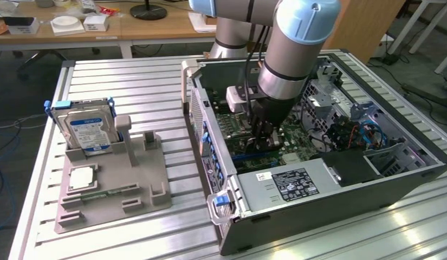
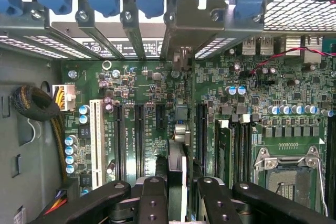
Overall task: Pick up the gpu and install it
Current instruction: 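Insert the gpu into the slot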
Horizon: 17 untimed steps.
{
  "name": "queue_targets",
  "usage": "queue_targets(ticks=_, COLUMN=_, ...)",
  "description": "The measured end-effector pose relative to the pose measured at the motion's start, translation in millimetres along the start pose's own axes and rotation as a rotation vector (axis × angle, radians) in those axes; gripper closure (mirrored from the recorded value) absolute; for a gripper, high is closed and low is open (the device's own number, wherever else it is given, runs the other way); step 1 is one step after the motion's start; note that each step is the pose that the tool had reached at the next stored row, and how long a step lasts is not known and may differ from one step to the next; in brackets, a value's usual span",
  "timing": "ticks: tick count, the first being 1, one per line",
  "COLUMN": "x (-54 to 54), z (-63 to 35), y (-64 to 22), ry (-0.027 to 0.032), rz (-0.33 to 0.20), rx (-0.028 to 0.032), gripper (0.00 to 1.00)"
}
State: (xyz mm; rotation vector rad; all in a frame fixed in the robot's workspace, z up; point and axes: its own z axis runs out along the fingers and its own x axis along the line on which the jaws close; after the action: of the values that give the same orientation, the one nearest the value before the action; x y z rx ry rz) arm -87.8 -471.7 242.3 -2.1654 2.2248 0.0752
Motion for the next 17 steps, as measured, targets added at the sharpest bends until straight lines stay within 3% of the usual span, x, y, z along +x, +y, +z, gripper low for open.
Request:
queue_targets(ticks=7, x=-1.9, z=0.2, y=0.0, ry=0.0000, rz=0.000, rx=0.0000, gripper=0.73)
queue_targets(ticks=17, x=-1.3, z=0.1, y=-1.3, ry=0.0004, rz=0.001, rx=-0.0049, gripper=0.73)
